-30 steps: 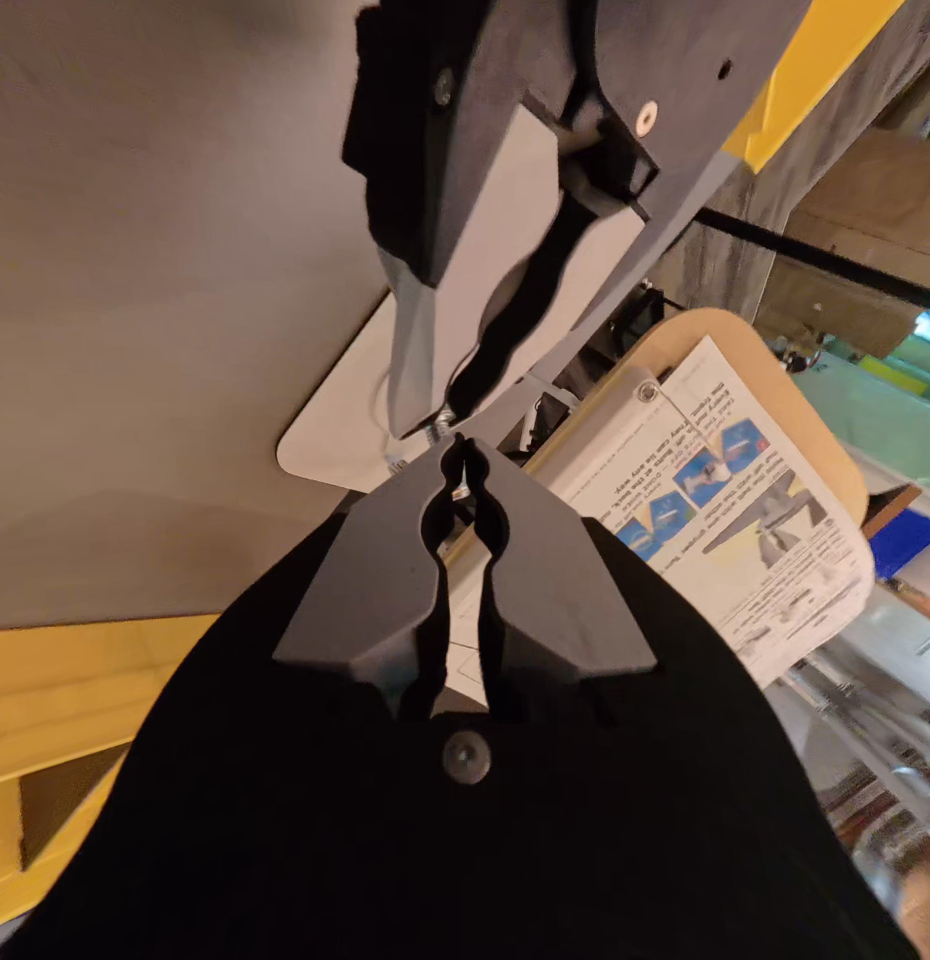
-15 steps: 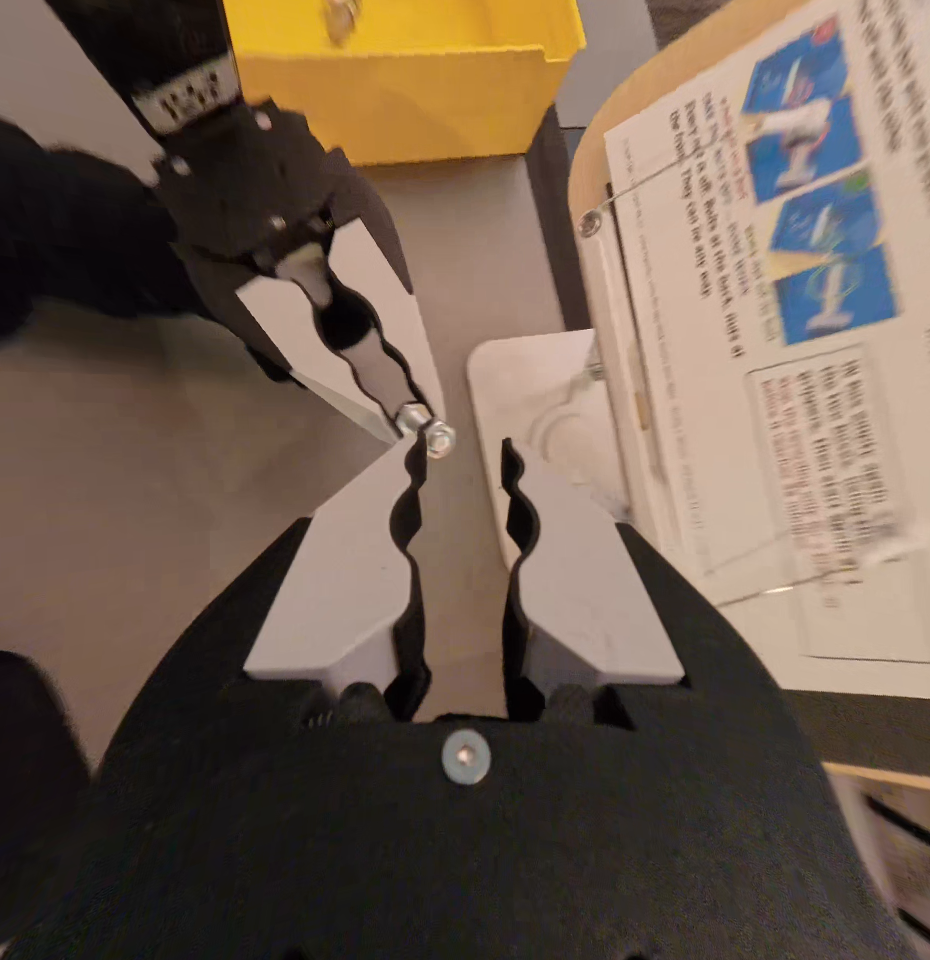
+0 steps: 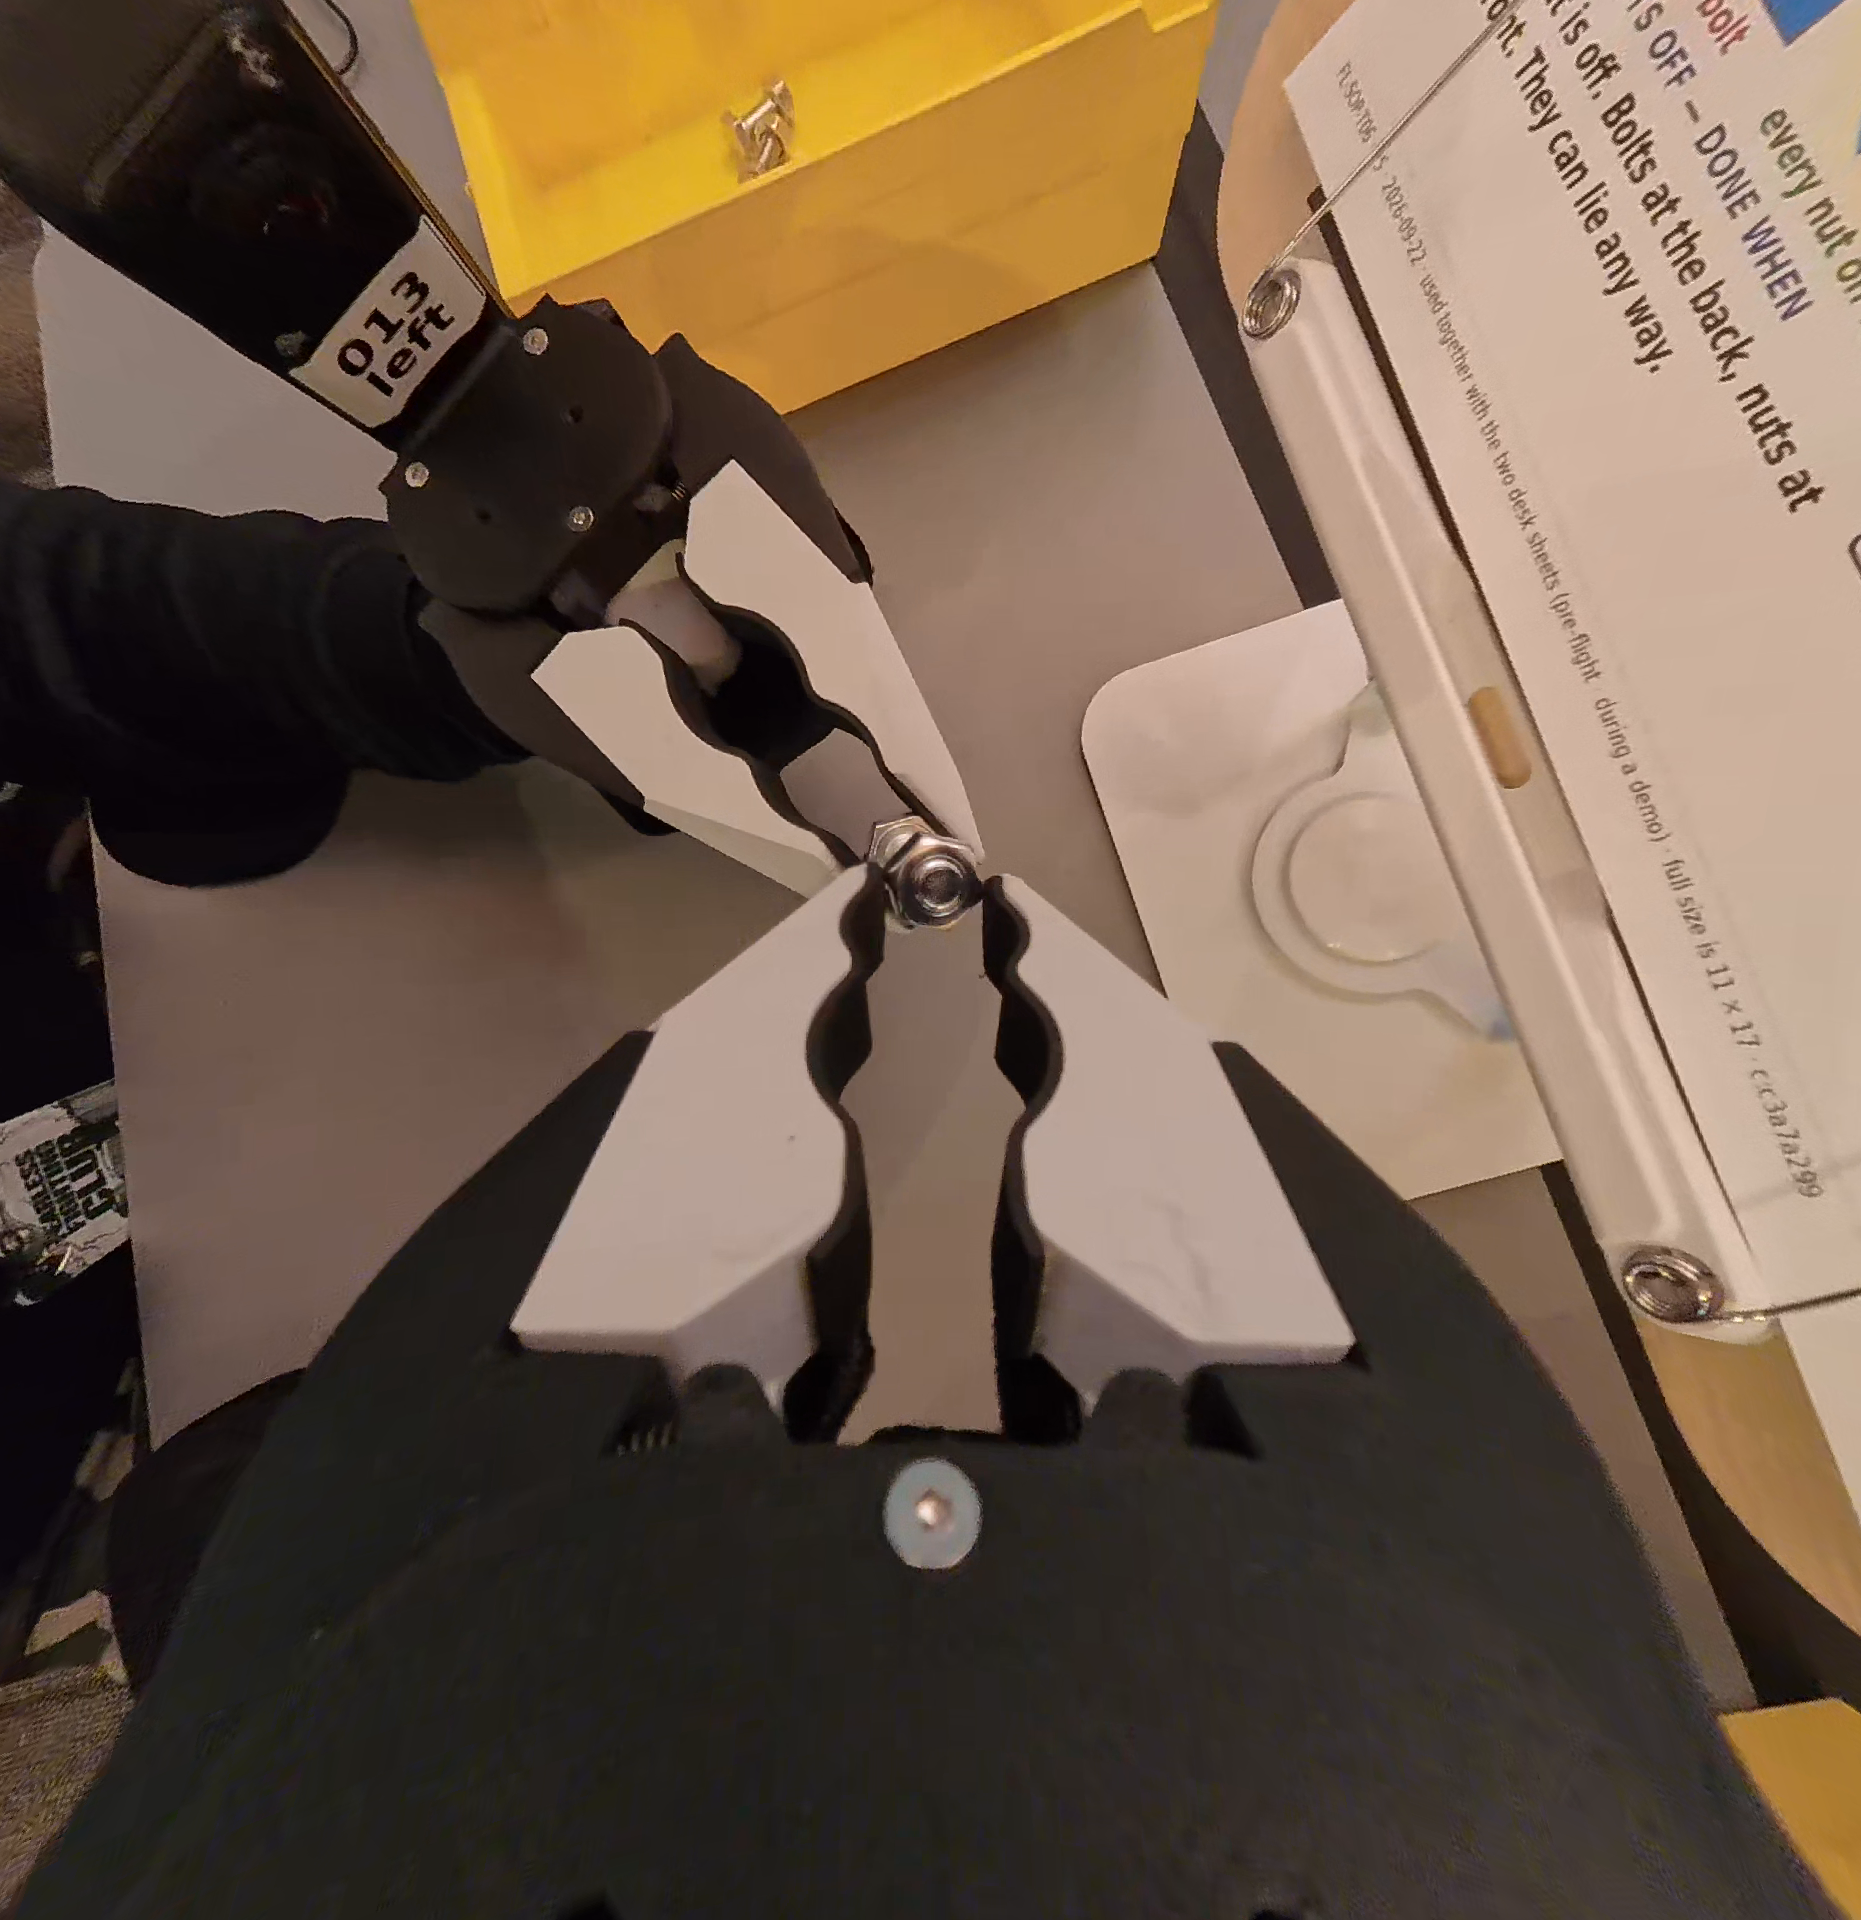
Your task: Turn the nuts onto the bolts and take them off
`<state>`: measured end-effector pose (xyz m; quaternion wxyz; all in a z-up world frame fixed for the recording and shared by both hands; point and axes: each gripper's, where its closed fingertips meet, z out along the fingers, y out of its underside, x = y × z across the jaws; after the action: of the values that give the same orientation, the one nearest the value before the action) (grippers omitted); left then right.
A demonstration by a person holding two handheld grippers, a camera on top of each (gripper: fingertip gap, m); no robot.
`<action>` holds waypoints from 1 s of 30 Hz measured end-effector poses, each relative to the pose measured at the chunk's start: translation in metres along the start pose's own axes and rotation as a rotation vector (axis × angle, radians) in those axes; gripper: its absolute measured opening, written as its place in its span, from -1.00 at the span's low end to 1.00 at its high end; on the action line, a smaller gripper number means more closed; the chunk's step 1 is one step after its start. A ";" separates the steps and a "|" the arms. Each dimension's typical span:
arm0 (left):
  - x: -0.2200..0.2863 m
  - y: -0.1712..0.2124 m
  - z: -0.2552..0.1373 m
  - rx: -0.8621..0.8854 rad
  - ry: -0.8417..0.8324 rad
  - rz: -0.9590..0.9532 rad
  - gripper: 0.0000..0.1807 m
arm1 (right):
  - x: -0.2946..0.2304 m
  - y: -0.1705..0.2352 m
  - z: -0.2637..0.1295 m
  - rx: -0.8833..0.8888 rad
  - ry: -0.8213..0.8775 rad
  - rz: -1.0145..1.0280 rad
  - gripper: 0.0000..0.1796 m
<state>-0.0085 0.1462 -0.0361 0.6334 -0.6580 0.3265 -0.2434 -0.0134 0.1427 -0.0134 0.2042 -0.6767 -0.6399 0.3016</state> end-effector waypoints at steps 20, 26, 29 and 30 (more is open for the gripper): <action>0.001 0.008 0.003 -0.038 0.011 0.002 -0.82 | -0.007 -0.003 0.007 -0.363 0.229 -0.848 -0.86; 0.001 0.012 0.004 -0.054 0.013 -0.003 -0.83 | -0.001 0.001 0.006 -0.619 0.433 -1.316 -0.87; 0.002 0.012 0.005 -0.053 0.013 -0.008 -0.83 | -0.001 0.002 0.005 -0.566 0.399 -1.228 -0.87; 0.002 0.010 0.005 -0.047 0.014 -0.005 -0.83 | -0.003 0.001 0.003 -0.527 0.377 -1.160 -0.85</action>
<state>-0.0046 0.1478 -0.0471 0.6146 -0.6719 0.3350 -0.2419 -0.0146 0.1397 -0.0163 0.2694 -0.2908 -0.9061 -0.1474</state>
